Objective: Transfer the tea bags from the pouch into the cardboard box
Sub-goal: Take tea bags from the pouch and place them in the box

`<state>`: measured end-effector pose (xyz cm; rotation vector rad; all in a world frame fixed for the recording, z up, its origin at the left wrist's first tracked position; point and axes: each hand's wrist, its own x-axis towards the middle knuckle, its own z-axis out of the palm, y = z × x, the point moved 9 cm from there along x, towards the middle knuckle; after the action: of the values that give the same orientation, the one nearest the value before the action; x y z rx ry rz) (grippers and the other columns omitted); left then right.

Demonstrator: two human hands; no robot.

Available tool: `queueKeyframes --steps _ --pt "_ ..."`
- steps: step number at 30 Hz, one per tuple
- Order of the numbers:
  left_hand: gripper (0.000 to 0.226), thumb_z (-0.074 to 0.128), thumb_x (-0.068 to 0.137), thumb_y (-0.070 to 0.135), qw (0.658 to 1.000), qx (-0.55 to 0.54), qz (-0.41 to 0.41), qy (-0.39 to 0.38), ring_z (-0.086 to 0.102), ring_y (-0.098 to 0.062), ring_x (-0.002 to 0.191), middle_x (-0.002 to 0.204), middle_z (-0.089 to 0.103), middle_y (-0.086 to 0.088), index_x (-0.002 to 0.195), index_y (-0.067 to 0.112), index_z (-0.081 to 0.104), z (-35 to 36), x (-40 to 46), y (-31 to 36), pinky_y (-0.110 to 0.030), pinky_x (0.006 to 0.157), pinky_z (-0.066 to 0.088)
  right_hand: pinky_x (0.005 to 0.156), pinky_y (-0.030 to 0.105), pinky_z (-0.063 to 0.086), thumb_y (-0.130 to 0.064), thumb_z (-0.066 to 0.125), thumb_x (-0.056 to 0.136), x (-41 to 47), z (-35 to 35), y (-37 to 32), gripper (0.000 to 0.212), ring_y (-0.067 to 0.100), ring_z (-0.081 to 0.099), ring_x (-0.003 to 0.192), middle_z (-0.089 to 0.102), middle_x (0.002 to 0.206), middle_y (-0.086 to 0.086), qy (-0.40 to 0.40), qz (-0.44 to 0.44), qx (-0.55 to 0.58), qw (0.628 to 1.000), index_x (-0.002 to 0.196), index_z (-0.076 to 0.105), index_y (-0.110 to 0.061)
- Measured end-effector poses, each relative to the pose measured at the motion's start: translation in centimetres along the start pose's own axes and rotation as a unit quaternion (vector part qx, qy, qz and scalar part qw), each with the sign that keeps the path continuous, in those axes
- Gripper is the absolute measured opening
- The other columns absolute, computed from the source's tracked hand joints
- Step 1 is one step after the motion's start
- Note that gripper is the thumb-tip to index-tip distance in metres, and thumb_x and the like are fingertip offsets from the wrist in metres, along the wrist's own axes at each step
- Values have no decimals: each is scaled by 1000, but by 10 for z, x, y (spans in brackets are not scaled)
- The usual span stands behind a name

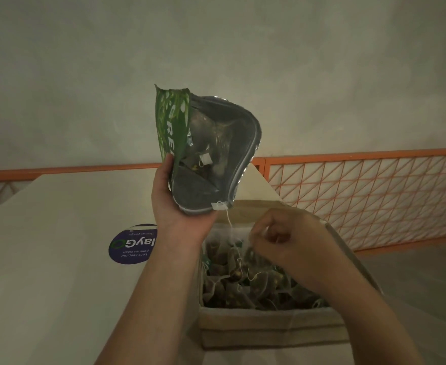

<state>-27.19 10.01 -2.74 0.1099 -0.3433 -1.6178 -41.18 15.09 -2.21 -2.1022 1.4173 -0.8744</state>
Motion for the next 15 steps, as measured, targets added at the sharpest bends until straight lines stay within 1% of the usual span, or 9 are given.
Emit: queueKeyframes --steps 2,5,6,8,9,10,12,14,15 --pt "64 64 80 41 1000 0 4 9 62 -35 116 141 59 -17 139 16 60 0 -1 -1 -50 79 61 65 15 51 -35 69 82 2 16 9 4 0 61 68 67 74 -12 -46 11 -43 998 80 66 -35" --pt "63 64 81 40 1000 -10 7 7 63 -37 111 140 60 -18 138 15 60 1 -1 0 -48 73 61 71 21 53 -37 70 82 2 29 16 8 -2 59 69 66 75 -15 -84 16 -76 993 76 65 -34" --pt "63 64 80 40 1000 -10 10 6 64 -37 110 140 60 -18 138 15 60 2 -1 1 -48 73 61 70 22 53 -38 70 82 2 29 18 9 -1 59 69 65 74 -15 -82 20 -101 991 76 65 -33" --pt "64 65 79 40 1000 -11 15 5 64 -38 110 141 59 -18 138 16 60 2 -2 3 -48 72 62 65 19 48 -39 70 82 3 23 19 9 -2 58 71 64 75 -15 -60 21 -146 987 77 65 -32" --pt "65 65 78 40 1000 -12 16 4 63 -37 110 141 59 -18 138 16 60 2 -2 3 -48 72 62 64 17 46 -39 70 82 4 22 19 9 -2 57 71 63 75 -15 -50 19 -144 988 77 64 -33" --pt "65 65 79 40 1000 -13 16 3 63 -37 112 142 58 -17 139 16 60 2 -2 4 -48 72 62 62 14 45 -39 70 82 4 21 17 10 -1 57 70 63 75 -15 -43 16 -117 992 77 63 -34" --pt "65 65 80 40 1000 -12 12 0 60 -36 119 143 57 -17 140 16 59 3 -2 4 -48 75 62 56 11 46 -40 71 81 6 20 12 12 -1 60 67 64 73 -12 -11 3 -28 1000 77 61 -35" --pt "64 64 82 40 1000 -17 4 -3 58 -36 124 144 57 -16 141 16 58 2 -1 2 -50 79 61 57 12 49 -44 70 80 6 15 9 12 -3 61 67 66 75 -11 42 -11 54 998 81 60 -37" --pt "64 64 82 40 1000 -22 -1 -6 57 -36 126 144 57 -16 141 16 58 2 -1 1 -51 82 60 59 15 51 -47 68 80 6 15 8 12 -1 61 68 66 77 -11 53 -21 68 996 82 60 -38"
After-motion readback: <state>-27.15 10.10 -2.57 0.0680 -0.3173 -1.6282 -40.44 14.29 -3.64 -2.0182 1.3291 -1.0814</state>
